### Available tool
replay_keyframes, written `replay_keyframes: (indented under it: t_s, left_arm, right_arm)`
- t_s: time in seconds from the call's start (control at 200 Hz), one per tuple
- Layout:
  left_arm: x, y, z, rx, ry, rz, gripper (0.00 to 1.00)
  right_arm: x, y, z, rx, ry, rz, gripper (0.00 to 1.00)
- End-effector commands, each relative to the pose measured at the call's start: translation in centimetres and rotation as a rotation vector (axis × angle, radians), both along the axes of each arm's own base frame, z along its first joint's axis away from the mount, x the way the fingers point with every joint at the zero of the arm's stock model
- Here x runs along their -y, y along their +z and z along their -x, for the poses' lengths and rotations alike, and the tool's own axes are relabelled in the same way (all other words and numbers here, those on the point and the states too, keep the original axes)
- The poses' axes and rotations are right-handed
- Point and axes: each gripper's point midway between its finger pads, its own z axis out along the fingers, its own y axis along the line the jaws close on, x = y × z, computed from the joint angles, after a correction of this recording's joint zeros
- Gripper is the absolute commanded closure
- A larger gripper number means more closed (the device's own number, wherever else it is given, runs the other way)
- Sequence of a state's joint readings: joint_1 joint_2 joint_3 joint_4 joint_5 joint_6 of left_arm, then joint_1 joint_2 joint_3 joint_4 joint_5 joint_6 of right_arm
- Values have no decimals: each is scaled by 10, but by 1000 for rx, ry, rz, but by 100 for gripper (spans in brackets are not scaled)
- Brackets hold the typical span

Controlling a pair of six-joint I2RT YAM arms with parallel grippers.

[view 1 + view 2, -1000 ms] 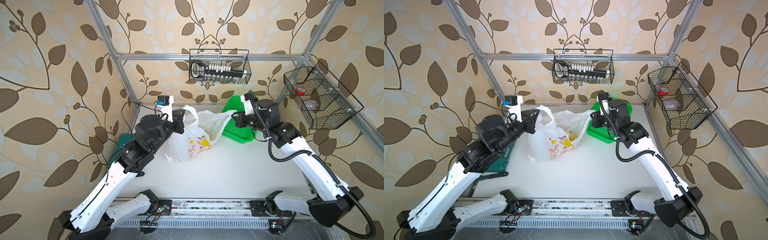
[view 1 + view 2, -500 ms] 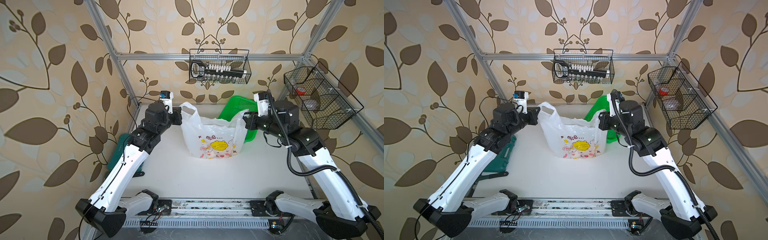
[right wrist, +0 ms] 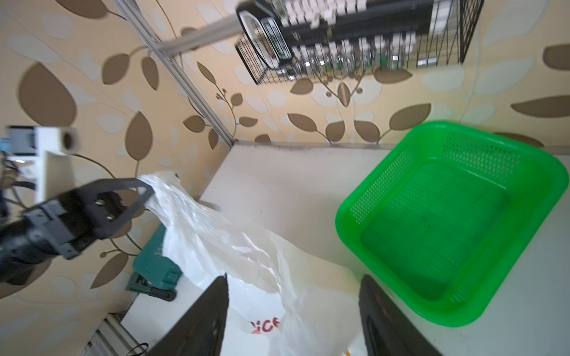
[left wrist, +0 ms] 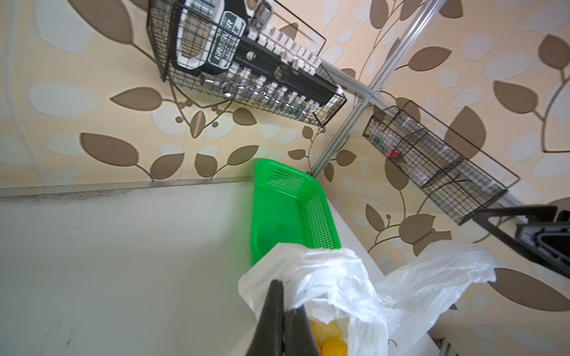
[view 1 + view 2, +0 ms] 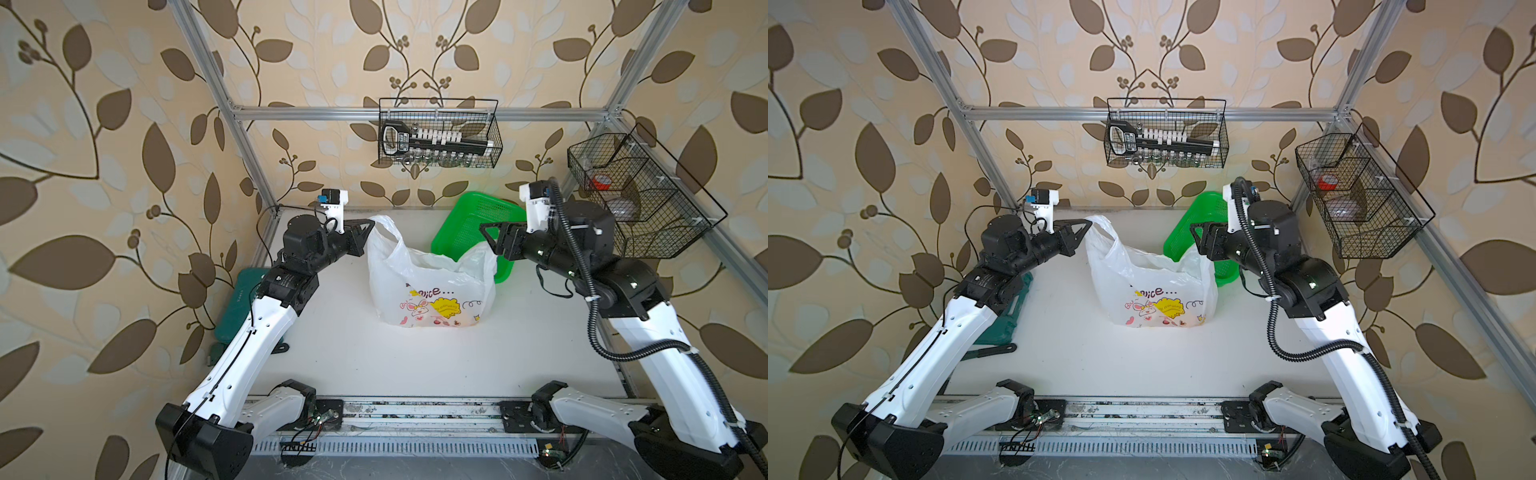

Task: Place the pears into plastic bags & tie knots
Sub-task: Adjust the plastic bag at the center of the board, then tie the plastic bag at the center of the board.

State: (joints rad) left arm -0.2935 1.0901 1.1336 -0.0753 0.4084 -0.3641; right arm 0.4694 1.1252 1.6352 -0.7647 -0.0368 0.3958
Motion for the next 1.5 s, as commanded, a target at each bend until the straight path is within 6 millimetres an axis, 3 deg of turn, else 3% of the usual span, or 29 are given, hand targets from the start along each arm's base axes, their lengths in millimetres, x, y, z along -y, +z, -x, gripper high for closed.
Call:
replay_keyframes:
  t_s: [0.0, 0.145, 0.255, 0.355, 0.47, 0.63, 0.805, 0.925, 1.06, 1.11, 1.185, 1.295, 1.44, 1.495]
  left_arm:
    - [13, 37, 14, 96, -108, 74, 100]
    - [16, 33, 12, 79, -123, 73, 100]
    - [17, 28, 10, 66, -125, 71, 100]
    - [19, 26, 9, 58, -131, 74, 100]
    - [20, 23, 8, 52, -135, 73, 100]
    - [21, 22, 7, 51, -144, 73, 100]
    - [23, 18, 6, 43, -154, 70, 100]
    - [24, 17, 7, 42, -157, 73, 100]
    - [23, 19, 6, 47, -155, 74, 100]
    - [23, 20, 7, 49, -157, 73, 100]
    - [23, 21, 6, 53, -157, 72, 100]
    - [24, 22, 6, 52, -160, 74, 100]
    - [24, 21, 6, 52, -159, 75, 100]
    - [24, 22, 6, 52, -160, 75, 100]
  right_arm:
    - [-28, 21, 6, 37, 123, -22, 33]
    - [-92, 15, -2, 29, 298, 1, 29]
    - [-135, -6, -16, -7, 385, 55, 27]
    - [-164, -26, -26, -39, 436, 96, 26]
    - [-183, -45, -36, -70, 455, 126, 26]
    - [-193, -60, -44, -93, 462, 140, 34]
    - [-195, -48, -50, -58, 447, 135, 37]
    - [-202, -44, -53, -61, 470, 140, 55]
    - [-207, -45, -52, -66, 497, 143, 67]
    - [-206, -47, -52, -70, 498, 146, 62]
    - [-204, -51, -51, -75, 490, 151, 42]
    - [-202, -61, -51, -88, 481, 161, 41]
    - [-202, -70, -50, -103, 485, 162, 58]
    - [-202, -70, -50, -103, 484, 162, 75]
